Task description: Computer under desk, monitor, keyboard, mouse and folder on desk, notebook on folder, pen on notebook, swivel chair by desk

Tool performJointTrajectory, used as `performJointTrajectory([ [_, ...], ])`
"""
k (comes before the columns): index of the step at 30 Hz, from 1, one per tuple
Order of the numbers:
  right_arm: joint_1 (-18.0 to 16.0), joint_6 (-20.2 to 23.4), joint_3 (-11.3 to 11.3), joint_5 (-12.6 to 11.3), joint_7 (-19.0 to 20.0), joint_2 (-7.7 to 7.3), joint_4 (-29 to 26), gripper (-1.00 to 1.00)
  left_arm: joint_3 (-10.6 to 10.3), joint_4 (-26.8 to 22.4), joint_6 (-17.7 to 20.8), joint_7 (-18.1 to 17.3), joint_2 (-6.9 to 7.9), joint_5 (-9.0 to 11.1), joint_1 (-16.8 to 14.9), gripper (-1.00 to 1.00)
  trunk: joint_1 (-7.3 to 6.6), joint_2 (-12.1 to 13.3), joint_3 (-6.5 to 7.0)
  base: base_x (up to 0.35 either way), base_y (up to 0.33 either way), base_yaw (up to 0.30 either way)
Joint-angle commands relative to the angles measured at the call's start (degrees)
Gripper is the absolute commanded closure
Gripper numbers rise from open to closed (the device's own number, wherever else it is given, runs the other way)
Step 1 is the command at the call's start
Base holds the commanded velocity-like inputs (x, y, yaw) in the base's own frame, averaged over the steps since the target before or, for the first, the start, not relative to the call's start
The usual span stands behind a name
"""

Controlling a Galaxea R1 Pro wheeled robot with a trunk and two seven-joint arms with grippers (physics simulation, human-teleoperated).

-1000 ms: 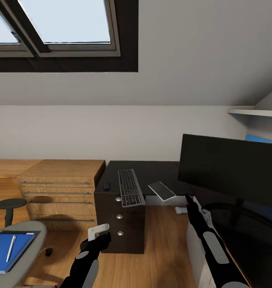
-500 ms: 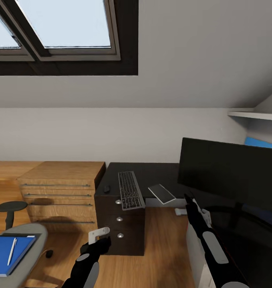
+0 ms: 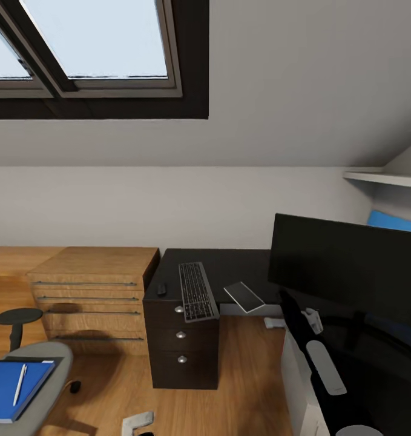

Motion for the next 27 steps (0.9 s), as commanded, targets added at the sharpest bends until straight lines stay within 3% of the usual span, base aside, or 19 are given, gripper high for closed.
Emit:
performJointTrajectory([
  [1, 0.21, 0.4, -0.19, 0.01, -0.58, 0.1, -1.05, -1.0, -0.34, 1.31, -0.81, 0.44, 0.06, 0.39, -0.03, -1.0, -0.22, 0.37, 0.11, 0.0, 0.0, 0.0],
  [4, 1.66, 0.42, -0.13, 2.19, -2.26, 0.22, -4.22, -1.0, -0.44, 6.13, -3.97, 0.36, 0.09, 0.25, -0.03, -1.0, -0.88, 1.57, 0.65, 0.0, 0.0, 0.0],
  [10, 2.33, 0.28, -0.04, 3.55, -2.9, 0.33, -5.21, -1.0, -0.51, 8.11, -5.25, 0.33, 0.17, 0.18, -0.03, -1.0, -2.2, 3.98, 1.73, 0.0, 0.0, 0.0],
  [13, 2.48, 0.11, 1.27, 5.78, -3.02, 0.34, -5.42, -1.0, -0.52, 8.53, -5.56, 0.32, 0.46, 0.15, -0.03, -1.0, -2.2, 3.98, 1.73, 0.0, 0.0, 0.0],
  [14, 2.49, 0.07, 2.33, 7.5, -3.1, 0.3, -5.41, -1.0, -0.53, 8.58, -5.74, 0.32, 0.53, 0.14, -0.03, -1.0, -2.2, 3.98, 1.73, 0.0, 0.0, 0.0],
  [15, 2.54, -0.02, 5.61, 15.21, -3.81, 0.13, -5.2, -1.0, -0.57, 8.72, -7.21, 0.32, 0.74, 0.1, -0.03, -1.0, -2.2, 3.98, 1.73, 0.0, 0.0, 0.0],
  [16, 2.55, -0.05, 6.47, 19.82, -4.81, 0.09, -4.97, -1.0, -0.58, 8.74, -7.85, 0.32, 0.77, 0.09, -0.03, -1.0, -2.2, 3.98, 1.73, 0.0, 0.0, 0.0],
  [20, 2.51, -0.14, 7.42, 29.08, -8.53, 0.16, -4.75, -1.0, -0.63, 8.84, -11.26, 0.32, 0.85, 0.18, -0.03, -1.0, -2.2, 3.98, 1.73, 0.0, 0.0, 0.0],
  [21, 2.4, -0.28, 8.0, 37.83, -14.83, 0.48, -4.56, -1.0, -0.68, 8.91, -12.99, 0.32, 0.88, 0.23, -0.03, -1.0, -2.2, 3.98, 1.73, 0.0, 0.0, 0.0],
  [22, 2.35, -0.39, 8.15, 40.03, -17.0, 0.55, -4.39, -1.0, -0.68, 8.94, -13.3, 0.32, 0.88, 0.23, -0.03, -1.0, -2.2, 3.98, 1.73, 0.0, 0.0, 0.0],
  [25, 2.28, -1.67, 8.36, 42.55, -19.5, 0.6, -3.25, -1.0, -0.65, 8.97, -13.61, 0.32, 0.89, 0.24, -0.03, -1.0, -2.2, 3.98, 1.73, 0.0, 0.0, 0.0],
  [27, 2.24, -7.33, 8.63, 43.8, -20.73, 0.59, -1.07, -1.0, -0.66, 9.0, -13.76, 0.32, 0.89, 0.25, -0.03, -1.0, -2.2, 3.98, 1.73, 0.0, 0.0, 0.0],
])
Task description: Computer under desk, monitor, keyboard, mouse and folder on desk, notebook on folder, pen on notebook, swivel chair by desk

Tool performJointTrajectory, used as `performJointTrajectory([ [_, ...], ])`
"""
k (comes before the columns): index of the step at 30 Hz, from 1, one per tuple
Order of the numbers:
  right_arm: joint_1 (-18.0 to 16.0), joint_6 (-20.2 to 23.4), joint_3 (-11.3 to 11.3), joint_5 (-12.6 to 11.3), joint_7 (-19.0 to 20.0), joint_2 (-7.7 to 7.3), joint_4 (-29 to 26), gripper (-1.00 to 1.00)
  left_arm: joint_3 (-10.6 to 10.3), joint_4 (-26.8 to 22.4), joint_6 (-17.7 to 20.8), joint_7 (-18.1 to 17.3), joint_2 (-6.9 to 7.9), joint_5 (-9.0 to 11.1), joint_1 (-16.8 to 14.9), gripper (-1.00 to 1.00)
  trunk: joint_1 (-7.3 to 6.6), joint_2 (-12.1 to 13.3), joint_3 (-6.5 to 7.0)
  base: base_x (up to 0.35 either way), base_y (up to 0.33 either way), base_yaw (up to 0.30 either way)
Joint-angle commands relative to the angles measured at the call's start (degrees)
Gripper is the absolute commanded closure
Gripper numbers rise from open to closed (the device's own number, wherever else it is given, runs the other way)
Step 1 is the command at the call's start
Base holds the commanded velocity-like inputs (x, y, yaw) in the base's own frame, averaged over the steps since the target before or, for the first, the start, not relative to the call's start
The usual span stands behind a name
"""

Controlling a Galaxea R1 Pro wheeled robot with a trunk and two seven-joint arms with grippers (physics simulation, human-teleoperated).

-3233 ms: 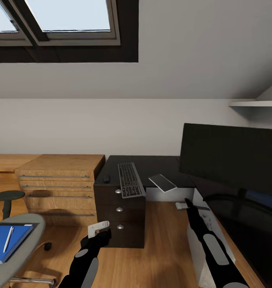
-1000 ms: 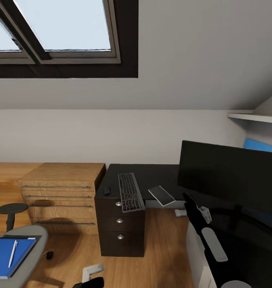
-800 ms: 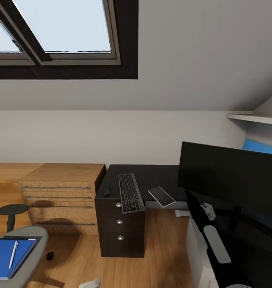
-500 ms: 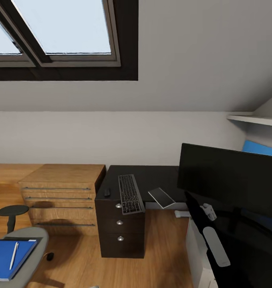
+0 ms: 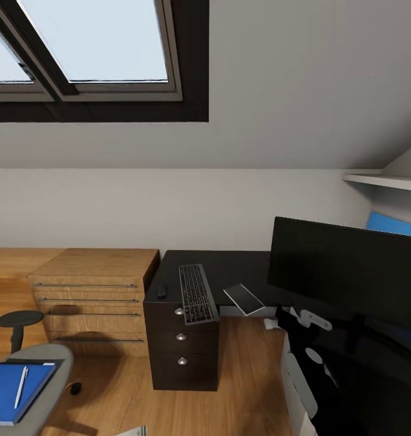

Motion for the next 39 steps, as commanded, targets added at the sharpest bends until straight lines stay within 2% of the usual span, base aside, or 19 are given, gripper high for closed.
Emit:
performJointTrajectory([
  [1, -0.04, -1.46, 0.03, -0.4, -0.25, 0.04, 0.35, -1.0, -0.44, 0.09, -0.32, 0.39, 0.05, 0.61, -0.05, -1.0, 0.0, -0.05, -0.07, 0.0, 0.0, 0.0],
  [3, -0.06, -4.12, 0.28, -0.13, -0.56, 0.1, 1.53, -1.0, -0.47, 0.44, -0.35, 0.39, 0.03, 0.61, -0.05, -1.0, 0.0, -0.05, -0.07, 0.0, 0.0, 0.0],
  [9, -0.75, -5.68, 1.27, 1.24, -1.55, 0.05, 3.66, -1.0, -0.5, 1.46, -0.4, 0.39, -0.02, 0.54, -0.05, -1.0, 0.0, -0.05, -0.07, 0.0, 0.0, 0.0],
  [16, -1.69, -6.42, 1.75, 8.8, -2.39, -0.14, 4.02, -1.0, -0.51, 2.03, -0.45, 0.39, 0.0, 0.53, -0.05, -1.0, 0.0, -0.05, -0.07, 0.0, 0.0, 0.0],
  [17, -1.78, -7.46, 1.97, 12.6, -2.67, 0.23, 2.7, -1.0, -0.5, 2.67, -0.45, 0.39, 0.04, 0.52, -0.05, -1.0, 0.0, -0.05, -0.07, 0.0, 0.0, 0.0],
  [18, -1.78, -7.63, 2.02, 13.12, -2.67, 0.37, 2.48, -1.0, -0.5, 2.79, -0.46, 0.39, 0.04, 0.52, -0.05, -1.0, 0.0, -0.05, -0.07, 0.0, 0.0, 0.0],
  [25, -1.79, -7.86, 2.08, 14.0, -2.6, 0.58, 2.23, -1.0, -0.51, 2.99, -0.46, 0.39, 0.03, 0.52, -0.05, -1.0, 0.0, -0.05, -0.07, 0.0, 0.0, 0.0],
  [39, -1.73, -8.07, 2.21, 14.19, -2.65, 0.75, 2.24, -1.0, -0.58, 3.01, -0.46, 0.39, -0.03, 0.44, -0.05, -1.0, 0.0, -0.05, -0.07, 0.0, 0.0, 0.0],
])
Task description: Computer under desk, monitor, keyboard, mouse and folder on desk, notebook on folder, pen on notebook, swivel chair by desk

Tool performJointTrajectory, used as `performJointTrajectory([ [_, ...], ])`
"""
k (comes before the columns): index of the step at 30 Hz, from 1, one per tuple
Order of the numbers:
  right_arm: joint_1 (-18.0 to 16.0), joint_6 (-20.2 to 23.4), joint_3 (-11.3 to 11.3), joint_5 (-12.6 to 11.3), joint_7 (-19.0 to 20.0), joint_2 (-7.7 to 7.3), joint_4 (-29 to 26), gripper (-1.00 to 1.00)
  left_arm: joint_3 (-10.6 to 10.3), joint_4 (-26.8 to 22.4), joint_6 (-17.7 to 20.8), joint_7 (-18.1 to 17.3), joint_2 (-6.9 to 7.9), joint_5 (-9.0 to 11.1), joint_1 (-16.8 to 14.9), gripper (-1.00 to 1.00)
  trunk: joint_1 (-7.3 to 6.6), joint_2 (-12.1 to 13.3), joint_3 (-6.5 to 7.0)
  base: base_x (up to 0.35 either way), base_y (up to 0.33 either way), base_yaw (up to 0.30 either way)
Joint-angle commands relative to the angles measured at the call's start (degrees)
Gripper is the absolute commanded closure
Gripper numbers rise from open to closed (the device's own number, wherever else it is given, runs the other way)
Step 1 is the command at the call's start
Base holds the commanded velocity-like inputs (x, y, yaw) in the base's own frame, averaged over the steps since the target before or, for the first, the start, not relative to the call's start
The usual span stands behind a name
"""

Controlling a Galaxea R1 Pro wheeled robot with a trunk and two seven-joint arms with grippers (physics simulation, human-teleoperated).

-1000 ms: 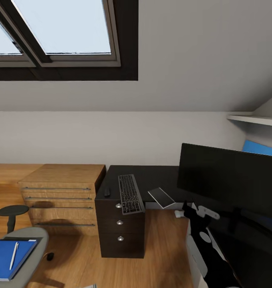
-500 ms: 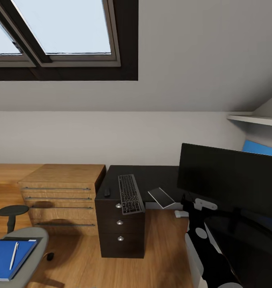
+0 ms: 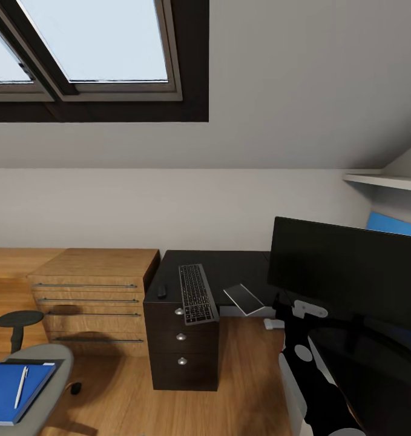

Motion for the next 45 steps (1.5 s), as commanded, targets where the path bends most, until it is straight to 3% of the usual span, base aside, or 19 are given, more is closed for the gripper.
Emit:
performJointTrajectory([
  [1, -0.06, -0.34, 0.11, -0.44, -0.22, -0.03, 0.03, -1.0, -0.46, 0.03, -0.29, 0.38, 0.05, 0.61, -0.05, -1.0, 0.0, -0.04, -0.07, 0.0, 0.0, 0.0],
  [16, -0.33, -0.01, -0.52, -0.43, -0.2, -1.08, 4.93, -1.0, -0.72, 0.06, -0.38, 0.33, -0.04, 0.43, -0.05, -1.0, 0.0, -0.04, -0.07, 0.126, 0.0, 0.0],
  [45, -0.39, -0.07, -0.53, -0.43, -0.2, -1.79, 5.94, -1.0, -0.76, 0.11, -0.38, 0.34, -0.04, 0.43, -0.05, -1.0, 0.0, -0.04, -0.07, 0.187, 0.0, 0.0],
])
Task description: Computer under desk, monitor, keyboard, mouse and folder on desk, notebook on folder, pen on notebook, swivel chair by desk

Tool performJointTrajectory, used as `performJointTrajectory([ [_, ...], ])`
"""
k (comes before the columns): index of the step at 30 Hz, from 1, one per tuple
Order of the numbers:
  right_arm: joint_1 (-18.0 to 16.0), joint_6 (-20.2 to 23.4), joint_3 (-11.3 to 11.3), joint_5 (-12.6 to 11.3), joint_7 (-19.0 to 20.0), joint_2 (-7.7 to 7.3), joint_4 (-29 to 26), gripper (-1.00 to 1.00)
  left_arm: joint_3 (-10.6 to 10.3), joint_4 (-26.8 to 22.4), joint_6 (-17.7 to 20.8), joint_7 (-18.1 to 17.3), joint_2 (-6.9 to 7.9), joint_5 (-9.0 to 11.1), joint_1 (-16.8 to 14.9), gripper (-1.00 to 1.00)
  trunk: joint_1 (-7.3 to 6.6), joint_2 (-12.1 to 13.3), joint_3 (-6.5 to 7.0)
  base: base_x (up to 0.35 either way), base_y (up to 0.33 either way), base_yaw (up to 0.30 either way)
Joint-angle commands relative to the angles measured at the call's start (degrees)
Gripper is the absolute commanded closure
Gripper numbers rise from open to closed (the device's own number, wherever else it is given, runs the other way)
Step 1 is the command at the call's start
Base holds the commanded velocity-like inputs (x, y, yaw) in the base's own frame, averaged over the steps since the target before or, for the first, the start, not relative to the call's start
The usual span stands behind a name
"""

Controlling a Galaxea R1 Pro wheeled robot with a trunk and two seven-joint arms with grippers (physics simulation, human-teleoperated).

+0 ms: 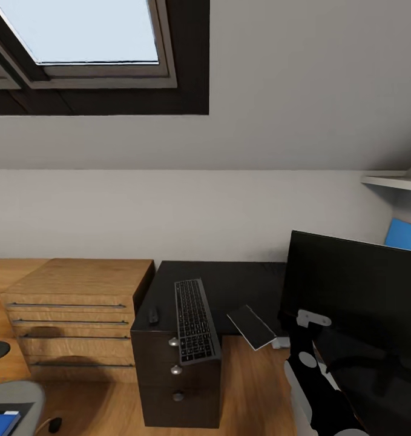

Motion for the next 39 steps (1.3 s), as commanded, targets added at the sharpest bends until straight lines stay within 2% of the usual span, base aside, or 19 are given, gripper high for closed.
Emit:
performJointTrajectory([
  [1, -0.06, -0.34, 0.08, -0.45, -0.13, -0.08, 0.03, -1.0, -0.45, 0.03, -0.29, 0.37, 0.05, 0.61, -0.05, -1.0, 0.02, -0.04, -0.07, 0.146, 0.0, 0.0],
  [16, -0.13, -0.3, 0.08, -0.45, -0.13, -0.8, 0.37, -1.0, -0.49, 0.03, -0.29, 0.36, 0.05, 0.59, -0.05, -1.0, 0.02, -0.04, -0.07, 0.109, 0.0, 0.0],
  [31, -0.13, -0.3, 0.08, -0.45, -0.17, -0.79, 0.37, -1.0, -0.44, 0.03, -0.29, 0.42, 0.05, 0.6, -0.05, -1.0, 0.02, -0.04, -0.07, 0.011, 0.0, 0.0],
  [39, -0.13, -0.31, 0.08, -0.45, -0.2, -0.82, 0.37, -1.0, -0.43, 0.03, -0.3, 0.41, 0.05, 0.61, -0.05, -1.0, 0.02, -0.04, -0.07, 0.18, 0.0, 0.0],
])
